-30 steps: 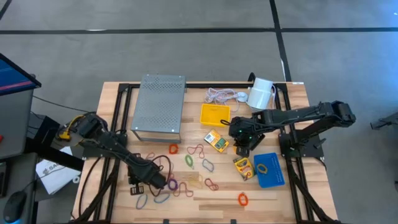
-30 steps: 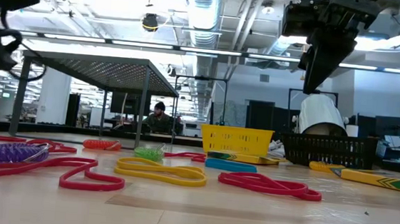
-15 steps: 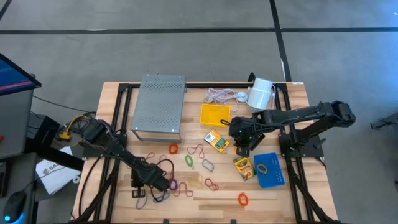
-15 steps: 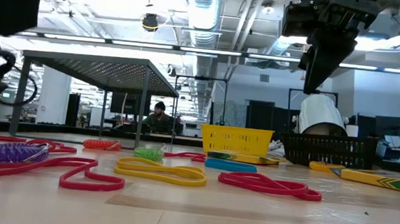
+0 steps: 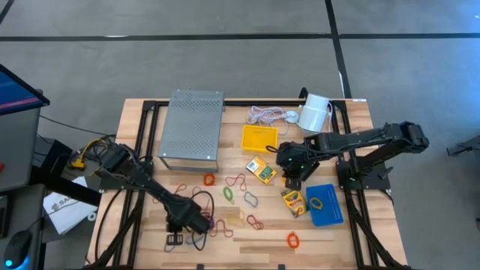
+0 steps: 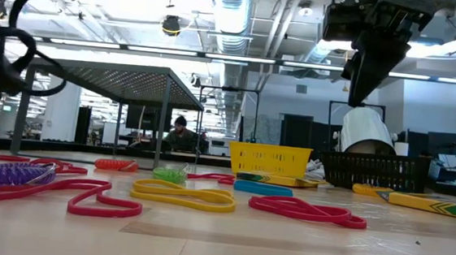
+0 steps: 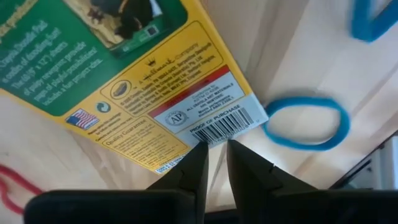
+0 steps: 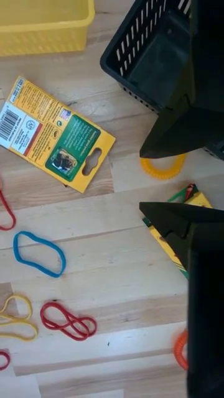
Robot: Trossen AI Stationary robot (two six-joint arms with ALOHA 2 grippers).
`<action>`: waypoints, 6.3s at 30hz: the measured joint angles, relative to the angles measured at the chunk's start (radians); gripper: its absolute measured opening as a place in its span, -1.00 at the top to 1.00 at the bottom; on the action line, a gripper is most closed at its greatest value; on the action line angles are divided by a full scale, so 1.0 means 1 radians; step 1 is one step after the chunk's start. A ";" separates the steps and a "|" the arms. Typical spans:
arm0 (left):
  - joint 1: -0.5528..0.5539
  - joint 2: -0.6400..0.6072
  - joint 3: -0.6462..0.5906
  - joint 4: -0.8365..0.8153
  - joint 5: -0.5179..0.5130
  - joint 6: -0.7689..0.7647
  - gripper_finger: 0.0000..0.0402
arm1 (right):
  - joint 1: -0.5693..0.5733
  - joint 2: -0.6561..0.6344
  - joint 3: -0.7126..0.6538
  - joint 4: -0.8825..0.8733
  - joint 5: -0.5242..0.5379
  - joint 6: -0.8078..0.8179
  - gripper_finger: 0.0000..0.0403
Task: Pick & Place Office Desk Supplies
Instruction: Put the crayon box into the yellow bin
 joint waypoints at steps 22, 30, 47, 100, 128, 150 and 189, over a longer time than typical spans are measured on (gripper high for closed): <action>0.050 -0.226 -0.015 0.036 -0.162 -0.130 0.72 | 0.043 0.004 -0.001 0.442 -0.237 0.103 0.39; 0.039 -0.245 -0.093 0.171 -0.251 -0.131 0.72 | 0.030 0.002 -0.001 0.476 -0.237 0.132 0.39; 0.073 -0.217 -0.153 0.216 -0.236 -0.120 0.72 | 0.038 0.002 -0.001 0.467 -0.237 0.132 0.39; 0.256 -0.185 -0.109 0.282 -0.352 0.743 0.50 | 0.039 0.003 0.000 0.414 -0.233 0.087 0.39; 0.229 -0.185 -0.109 0.311 -0.366 0.793 0.50 | 0.039 0.003 0.000 0.415 -0.233 0.079 0.39; 0.220 -0.185 -0.109 0.303 -0.371 0.843 0.50 | 0.039 0.003 0.000 0.415 -0.233 0.079 0.39; 0.205 -0.122 -0.134 0.336 -0.354 0.923 0.83 | 0.045 0.003 0.000 0.423 -0.233 0.077 0.39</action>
